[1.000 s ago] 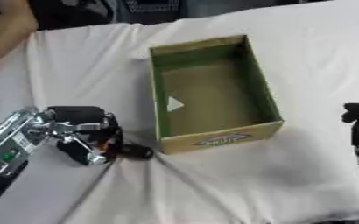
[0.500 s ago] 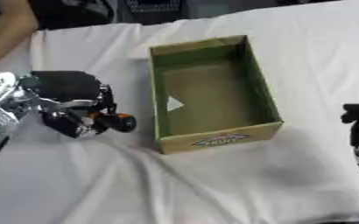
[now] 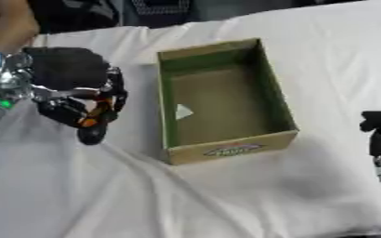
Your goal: Pick up objects on the table and place them in the box.
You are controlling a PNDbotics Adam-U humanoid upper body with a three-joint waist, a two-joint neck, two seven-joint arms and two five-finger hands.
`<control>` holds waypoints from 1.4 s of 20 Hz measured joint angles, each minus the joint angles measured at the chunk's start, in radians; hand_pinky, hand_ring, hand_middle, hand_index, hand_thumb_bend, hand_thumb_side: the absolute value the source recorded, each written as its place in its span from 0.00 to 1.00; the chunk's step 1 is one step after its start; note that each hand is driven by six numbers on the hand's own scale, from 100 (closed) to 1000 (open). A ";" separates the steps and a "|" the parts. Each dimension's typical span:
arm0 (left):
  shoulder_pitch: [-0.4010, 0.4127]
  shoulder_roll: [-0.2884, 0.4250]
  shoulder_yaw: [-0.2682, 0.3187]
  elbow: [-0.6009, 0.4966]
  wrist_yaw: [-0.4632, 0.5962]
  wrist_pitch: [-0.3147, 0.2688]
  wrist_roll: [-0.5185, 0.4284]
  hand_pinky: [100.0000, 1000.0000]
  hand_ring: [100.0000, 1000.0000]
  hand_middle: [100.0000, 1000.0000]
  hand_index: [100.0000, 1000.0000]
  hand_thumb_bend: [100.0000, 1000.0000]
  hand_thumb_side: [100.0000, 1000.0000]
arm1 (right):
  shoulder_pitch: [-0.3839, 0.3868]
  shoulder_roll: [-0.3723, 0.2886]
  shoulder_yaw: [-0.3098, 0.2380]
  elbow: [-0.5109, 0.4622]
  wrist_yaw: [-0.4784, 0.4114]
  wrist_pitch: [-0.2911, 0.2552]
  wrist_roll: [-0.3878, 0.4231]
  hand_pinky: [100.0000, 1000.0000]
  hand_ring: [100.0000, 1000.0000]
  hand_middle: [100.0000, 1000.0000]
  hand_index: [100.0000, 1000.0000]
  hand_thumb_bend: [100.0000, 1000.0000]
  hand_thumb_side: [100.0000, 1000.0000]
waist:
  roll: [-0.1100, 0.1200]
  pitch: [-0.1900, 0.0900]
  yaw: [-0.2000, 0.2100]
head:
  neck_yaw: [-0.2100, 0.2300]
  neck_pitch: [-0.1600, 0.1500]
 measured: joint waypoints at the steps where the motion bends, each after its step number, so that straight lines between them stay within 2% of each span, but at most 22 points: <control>1: -0.018 -0.005 0.000 -0.001 -0.005 -0.002 -0.002 0.00 0.06 0.24 0.36 0.23 0.00 | 0.000 0.000 0.000 0.000 0.000 0.000 0.000 0.35 0.51 0.52 0.76 0.00 0.72 | 0.000 0.000 0.000 | 0.000 0.000; 8: -0.142 -0.053 0.001 -0.026 -0.055 -0.018 -0.002 0.00 0.07 0.25 0.35 0.34 0.00 | 0.000 0.000 0.000 0.000 -0.001 0.000 0.001 0.35 0.51 0.52 0.76 0.00 0.72 | 0.002 -0.002 -0.002 | 0.000 -0.001; 13: -0.204 -0.088 0.001 -0.041 -0.096 -0.033 0.004 0.00 0.07 0.25 0.35 0.38 0.00 | 0.000 0.000 0.001 0.000 -0.001 0.001 0.003 0.35 0.51 0.52 0.75 0.00 0.72 | 0.005 -0.005 -0.007 | -0.008 -0.002; 21: -0.270 -0.190 -0.025 -0.024 -0.142 -0.063 0.017 0.00 0.07 0.24 0.35 0.37 0.00 | 0.000 0.000 0.006 0.000 -0.007 0.001 0.008 0.35 0.51 0.52 0.75 0.00 0.72 | 0.005 -0.006 -0.021 | -0.008 -0.010; 28: -0.277 -0.266 -0.049 0.023 -0.184 -0.084 0.037 0.00 0.07 0.25 0.35 0.36 0.00 | -0.001 0.000 0.009 0.000 -0.013 -0.004 0.012 0.35 0.51 0.52 0.76 0.00 0.72 | 0.005 -0.006 -0.044 | -0.008 -0.019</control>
